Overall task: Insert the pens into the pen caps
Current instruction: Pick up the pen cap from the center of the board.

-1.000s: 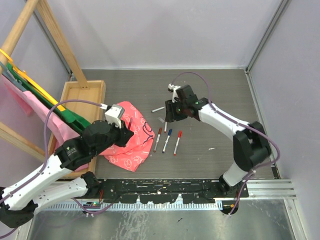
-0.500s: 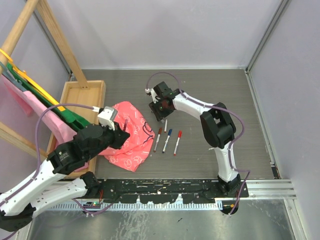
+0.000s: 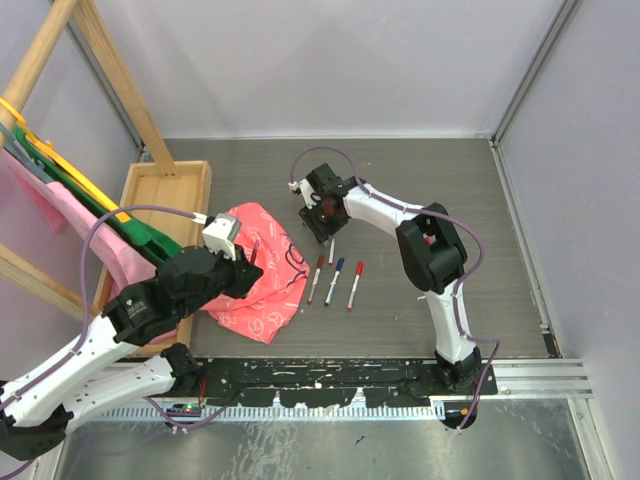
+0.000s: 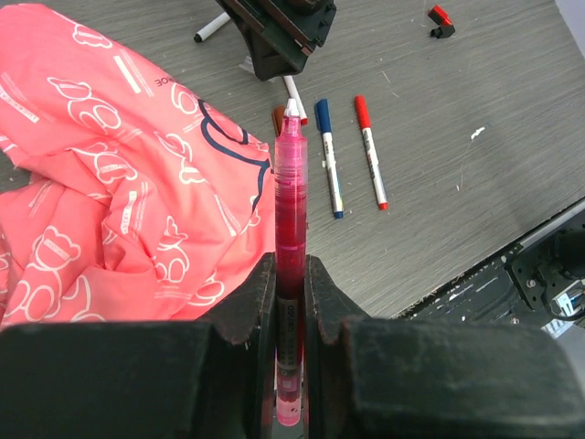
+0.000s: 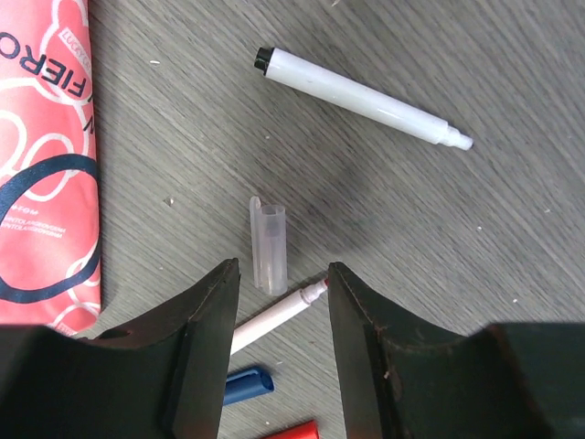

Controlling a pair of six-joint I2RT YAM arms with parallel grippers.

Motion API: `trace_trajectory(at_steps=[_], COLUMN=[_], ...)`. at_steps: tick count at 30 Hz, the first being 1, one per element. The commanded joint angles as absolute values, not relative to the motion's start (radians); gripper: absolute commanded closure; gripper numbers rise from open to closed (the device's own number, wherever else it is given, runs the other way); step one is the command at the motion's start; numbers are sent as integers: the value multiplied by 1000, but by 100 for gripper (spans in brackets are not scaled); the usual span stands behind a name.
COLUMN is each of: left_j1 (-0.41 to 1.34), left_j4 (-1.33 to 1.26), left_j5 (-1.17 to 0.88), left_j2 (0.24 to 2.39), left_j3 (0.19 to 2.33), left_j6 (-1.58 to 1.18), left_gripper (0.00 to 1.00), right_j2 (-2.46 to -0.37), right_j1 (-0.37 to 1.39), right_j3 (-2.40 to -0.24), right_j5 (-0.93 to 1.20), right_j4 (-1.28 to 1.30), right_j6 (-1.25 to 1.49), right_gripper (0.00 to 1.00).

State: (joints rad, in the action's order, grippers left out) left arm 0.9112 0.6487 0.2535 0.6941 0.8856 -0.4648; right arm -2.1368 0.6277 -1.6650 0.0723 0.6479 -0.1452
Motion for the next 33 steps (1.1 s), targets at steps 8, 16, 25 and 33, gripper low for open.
trace_trajectory(at_steps=[8,16,25,33], left_j1=[907,907,908,907], left_j4=[611,611,611,567], left_j5=[242,242,246,249], left_j2=[695,694,691,673], left_j3=[904,905,915,894], left_j6=[-474,-469,-466,-486], left_gripper=[100,100,100,100], right_j2=[-2180,-2202,-2146,-1921], right_j1=[667,676,675,669], right_j3=[-1729,-1735,-1737,-1641], right_j5=[84,28,19,8], right_j4=[637,666,615,488], right_j6=[-186,-174,-136,-77], right_gripper=[55,68,84,92])
